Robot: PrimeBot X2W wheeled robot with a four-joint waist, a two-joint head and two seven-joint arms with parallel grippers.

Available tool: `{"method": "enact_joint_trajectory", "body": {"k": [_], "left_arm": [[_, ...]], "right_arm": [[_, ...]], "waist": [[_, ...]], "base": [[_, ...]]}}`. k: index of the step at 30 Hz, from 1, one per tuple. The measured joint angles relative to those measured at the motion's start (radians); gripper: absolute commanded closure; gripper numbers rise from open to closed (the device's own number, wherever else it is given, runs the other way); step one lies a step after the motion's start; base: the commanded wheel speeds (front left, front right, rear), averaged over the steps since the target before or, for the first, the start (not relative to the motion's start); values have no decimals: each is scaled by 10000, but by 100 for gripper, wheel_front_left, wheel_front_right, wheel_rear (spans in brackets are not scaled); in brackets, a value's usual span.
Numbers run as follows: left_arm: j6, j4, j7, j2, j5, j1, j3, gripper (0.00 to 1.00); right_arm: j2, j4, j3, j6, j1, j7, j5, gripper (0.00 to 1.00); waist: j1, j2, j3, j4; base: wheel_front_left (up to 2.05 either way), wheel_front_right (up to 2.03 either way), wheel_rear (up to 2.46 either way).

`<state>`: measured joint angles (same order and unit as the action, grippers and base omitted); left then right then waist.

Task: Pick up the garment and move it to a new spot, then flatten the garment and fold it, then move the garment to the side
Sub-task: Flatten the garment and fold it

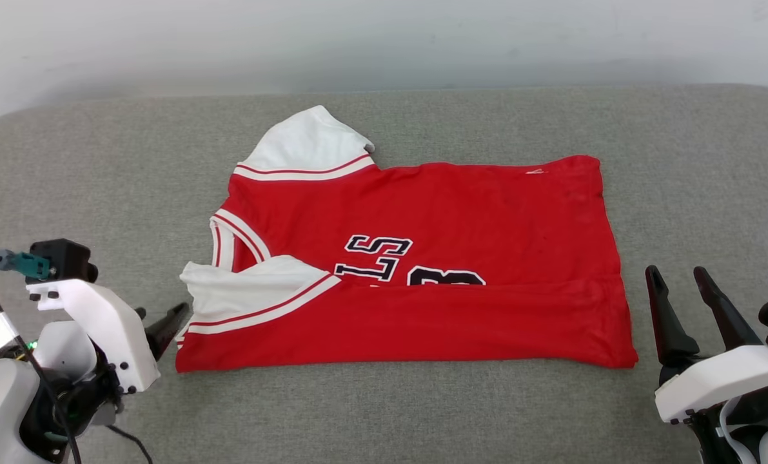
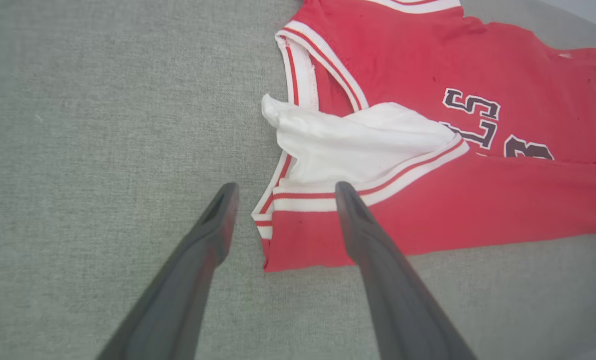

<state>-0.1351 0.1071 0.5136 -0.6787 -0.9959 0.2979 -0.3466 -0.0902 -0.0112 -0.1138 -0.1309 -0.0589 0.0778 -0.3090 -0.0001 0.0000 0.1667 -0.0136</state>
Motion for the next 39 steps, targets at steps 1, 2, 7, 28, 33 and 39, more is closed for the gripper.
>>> {"method": "enact_joint_trajectory", "body": {"k": [1, 2, 7, 28, 33, 39], "left_arm": [[-102, -117, 274, -96, -31, -25, -54, 0], [-192, -194, 543, -151, -50, -46, -117, 0], [-456, 27, 1313, -13, -493, -182, -318, 0], [466, 2230, 1237, 932, -744, 244, -867, 100], [437, 1816, 750, 871, -533, 233, -782, 100], [167, 773, 343, 723, -255, 34, -685, 100]], "right_arm": [[31, -71, 2, 0, 6, 35, 13, 0], [61, -132, 4, 0, 10, 40, 13, 0], [188, -253, -33, 0, 10, 100, 10, 0], [2, -255, -587, 0, -6, 1653, -660, 0], [-554, 79, -612, 0, -1, 3478, -1266, 0], [-1034, 192, -556, 0, -102, 5843, -1680, 0]], "waist": [[0, 0, 23, -39], [0, 0, 53, -76], [0, 0, 258, -249], [0, 0, 675, -484], [2, 0, 585, -367], [3, 0, 555, -90]], "base": [[0, 0, 0], [0, 0, 0], [0, 0, 0], [0, 0, 0], [0, 0, 0], [0, 0, 0]]}}
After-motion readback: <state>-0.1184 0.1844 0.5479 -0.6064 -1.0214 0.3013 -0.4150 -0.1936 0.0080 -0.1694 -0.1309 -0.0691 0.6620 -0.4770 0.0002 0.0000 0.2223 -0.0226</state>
